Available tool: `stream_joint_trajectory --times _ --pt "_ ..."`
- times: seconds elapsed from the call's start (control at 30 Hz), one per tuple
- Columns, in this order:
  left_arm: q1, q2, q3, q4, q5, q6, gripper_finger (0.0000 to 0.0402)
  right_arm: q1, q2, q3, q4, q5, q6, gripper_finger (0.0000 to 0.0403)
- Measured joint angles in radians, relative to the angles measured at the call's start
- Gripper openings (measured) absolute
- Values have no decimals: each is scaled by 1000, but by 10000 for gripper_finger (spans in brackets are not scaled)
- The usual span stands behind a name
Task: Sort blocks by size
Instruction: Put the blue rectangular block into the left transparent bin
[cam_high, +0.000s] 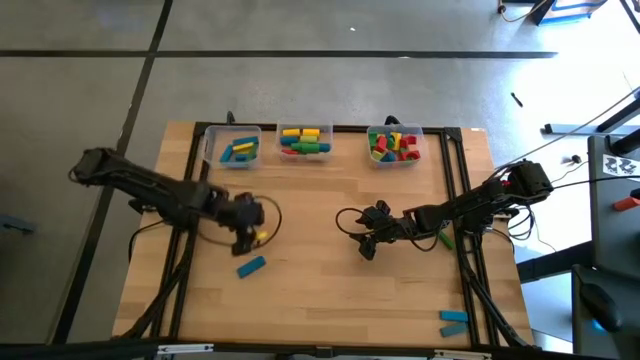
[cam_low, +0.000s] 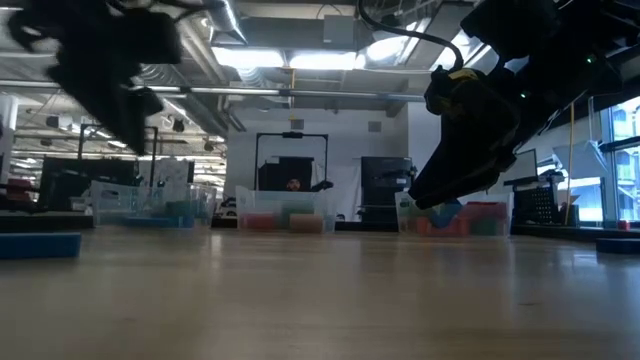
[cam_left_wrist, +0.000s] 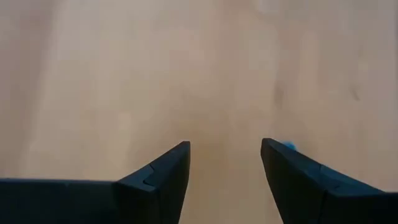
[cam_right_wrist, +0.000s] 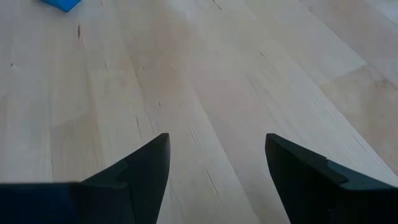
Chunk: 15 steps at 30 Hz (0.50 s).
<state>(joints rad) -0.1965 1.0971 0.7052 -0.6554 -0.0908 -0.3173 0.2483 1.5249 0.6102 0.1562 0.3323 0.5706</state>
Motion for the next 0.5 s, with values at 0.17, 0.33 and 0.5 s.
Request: stream_joint_trajectory --times 0.17,0.33,0.5 --pt "-189 68 0 0 -34 -168 193 0 0 0 0 0 0 257" --pt "-302 159 0 1 -53 -378 193 0 0 0 1 0 0 257" --pt "-357 252 -1 17 -56 -541 193 0 0 0 2 0 0 257"
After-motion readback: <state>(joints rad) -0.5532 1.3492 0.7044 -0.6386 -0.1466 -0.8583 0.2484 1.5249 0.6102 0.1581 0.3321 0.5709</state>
